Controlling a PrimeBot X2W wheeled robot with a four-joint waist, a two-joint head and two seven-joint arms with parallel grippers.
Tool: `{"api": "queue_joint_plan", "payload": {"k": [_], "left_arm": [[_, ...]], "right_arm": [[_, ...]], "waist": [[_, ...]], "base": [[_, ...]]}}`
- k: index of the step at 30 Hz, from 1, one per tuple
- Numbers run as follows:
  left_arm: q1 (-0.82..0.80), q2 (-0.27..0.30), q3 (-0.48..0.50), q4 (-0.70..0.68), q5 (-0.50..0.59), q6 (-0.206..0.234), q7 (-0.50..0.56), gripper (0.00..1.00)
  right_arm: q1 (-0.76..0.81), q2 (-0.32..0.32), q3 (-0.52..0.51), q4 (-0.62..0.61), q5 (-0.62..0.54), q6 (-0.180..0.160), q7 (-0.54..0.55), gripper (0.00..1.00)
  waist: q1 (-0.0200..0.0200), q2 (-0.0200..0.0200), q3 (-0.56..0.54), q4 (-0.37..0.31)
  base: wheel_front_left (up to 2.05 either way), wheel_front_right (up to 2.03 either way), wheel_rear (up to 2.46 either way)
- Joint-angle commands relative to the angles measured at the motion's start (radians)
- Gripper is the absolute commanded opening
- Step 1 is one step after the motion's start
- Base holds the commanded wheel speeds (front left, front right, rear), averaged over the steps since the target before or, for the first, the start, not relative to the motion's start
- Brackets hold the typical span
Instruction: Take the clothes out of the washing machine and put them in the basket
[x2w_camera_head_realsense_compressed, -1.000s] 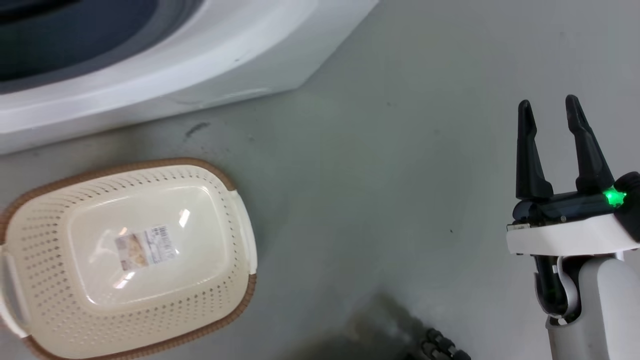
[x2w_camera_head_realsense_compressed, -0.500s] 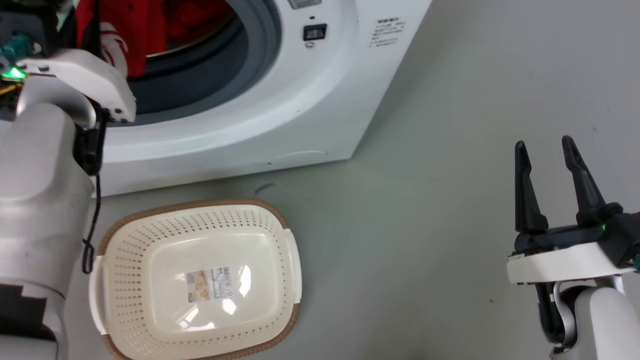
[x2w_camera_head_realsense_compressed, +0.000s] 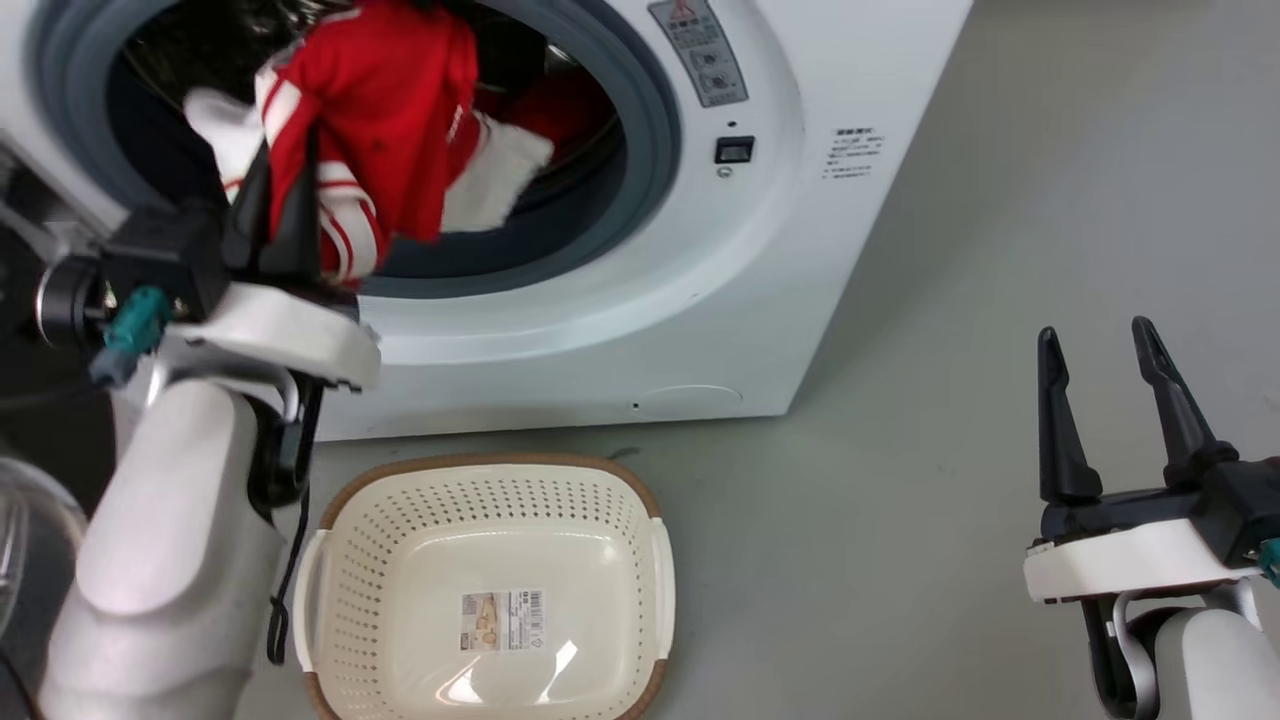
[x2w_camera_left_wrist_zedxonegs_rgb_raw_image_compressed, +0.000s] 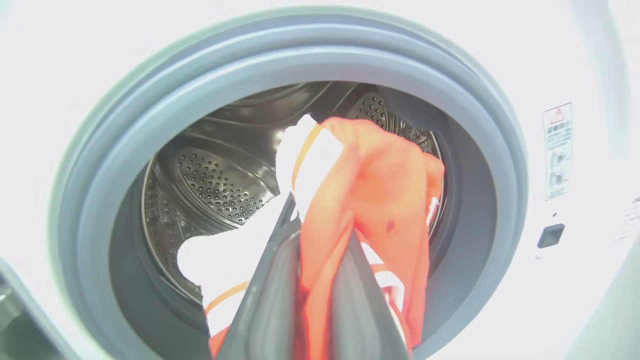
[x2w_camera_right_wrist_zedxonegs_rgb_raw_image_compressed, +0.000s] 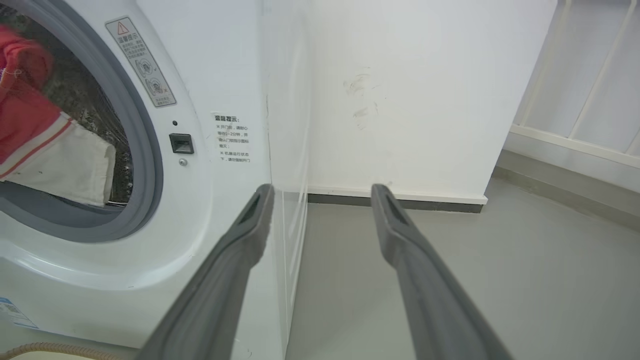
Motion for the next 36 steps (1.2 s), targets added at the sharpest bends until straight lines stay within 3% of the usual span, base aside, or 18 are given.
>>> {"api": "queue_joint_plan", "payload": {"k": [1, 9, 14, 19, 25, 36], "left_arm": [[0.022, -0.003, 0.006, -0.015, 0.007, -0.003, -0.002, 0.0], [0.241, -0.037, 0.021, -0.135, 0.009, -0.012, -0.003, 0.0], [0.348, -0.054, -0.001, -0.073, 0.003, -0.007, -0.002, 0.0], [0.365, -0.09, -0.032, 0.07, -0.012, -0.027, 0.001, 0.0], [0.273, -0.14, -0.069, 0.317, -0.009, -0.055, 0.005, 0.0], [0.019, -0.169, -0.085, 0.662, 0.013, -0.088, -0.003, 0.0]], "right_arm": [[0.015, 0.0, 0.0, 0.001, -0.003, -0.001, -0.002, 1.0], [0.026, 0.0, -0.016, -0.005, -0.01, -0.001, -0.002, 1.0], [0.025, 0.0, -0.025, -0.007, -0.017, -0.001, -0.002, 1.0], [0.0, 0.0, -0.016, -0.015, -0.036, -0.001, -0.002, 1.0], [-0.029, 0.0, -0.018, -0.034, -0.044, -0.001, -0.002, 1.0], [-0.113, 0.0, 0.008, -0.153, -0.078, -0.001, -0.002, 1.0]], "waist": [[0.0003, -0.0001, -0.021, 0.022], [0.0003, -0.0001, -0.027, 0.062], [0.0003, -0.0001, -0.001, 0.081], [0.0003, -0.0001, 0.044, 0.091], [0.0003, -0.0001, 0.128, 0.092], [0.0003, -0.0001, 0.405, 0.06]], "base": [[0.0, 0.0, 0.0], [0.0, 0.0, 0.0], [0.0, 0.0, 0.0], [0.0, 0.0, 0.0], [0.0, 0.0, 0.0], [0.0, 0.0, 0.0]]}}
